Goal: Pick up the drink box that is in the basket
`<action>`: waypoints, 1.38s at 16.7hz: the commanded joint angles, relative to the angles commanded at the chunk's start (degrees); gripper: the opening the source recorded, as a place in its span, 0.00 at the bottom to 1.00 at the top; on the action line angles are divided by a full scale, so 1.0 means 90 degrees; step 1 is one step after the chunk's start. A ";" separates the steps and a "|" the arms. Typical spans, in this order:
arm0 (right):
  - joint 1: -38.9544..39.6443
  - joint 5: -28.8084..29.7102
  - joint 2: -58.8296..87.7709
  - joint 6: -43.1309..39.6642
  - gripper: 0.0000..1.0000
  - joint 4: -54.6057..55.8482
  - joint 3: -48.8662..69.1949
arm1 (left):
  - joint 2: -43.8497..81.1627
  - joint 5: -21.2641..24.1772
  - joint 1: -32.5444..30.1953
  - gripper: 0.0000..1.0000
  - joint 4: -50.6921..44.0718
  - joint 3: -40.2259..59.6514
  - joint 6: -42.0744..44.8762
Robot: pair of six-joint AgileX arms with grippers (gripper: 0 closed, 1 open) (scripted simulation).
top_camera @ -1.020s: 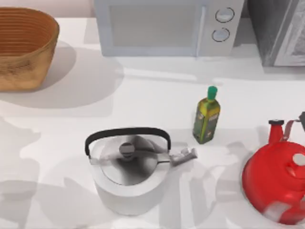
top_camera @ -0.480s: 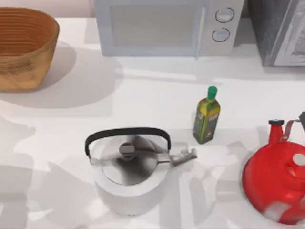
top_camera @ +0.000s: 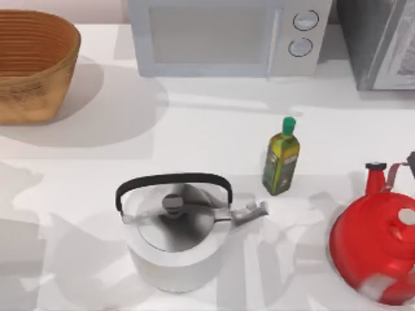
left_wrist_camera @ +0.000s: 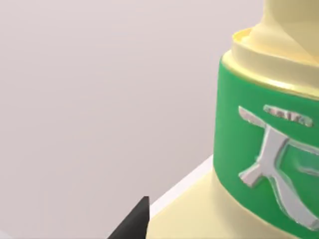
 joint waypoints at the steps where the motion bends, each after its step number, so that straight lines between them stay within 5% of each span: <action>1: 0.0000 0.0000 0.0000 0.0000 1.00 0.0000 0.0000 | 0.0000 0.0000 0.0000 0.00 0.0000 0.0000 0.0000; 4: 0.0000 0.0000 0.0000 0.0000 1.00 0.0000 0.0000 | 0.0000 0.0000 0.0000 0.00 0.0000 0.0000 0.0000; 17: 0.0000 0.0000 0.0000 0.0000 1.00 0.0000 0.0000 | 0.0000 0.0000 0.0000 0.98 0.0000 0.0000 0.0000; 23: 0.0000 0.0000 0.0000 0.0000 1.00 0.0000 0.0000 | 0.0000 0.0000 0.0000 1.00 0.0000 0.0000 0.0000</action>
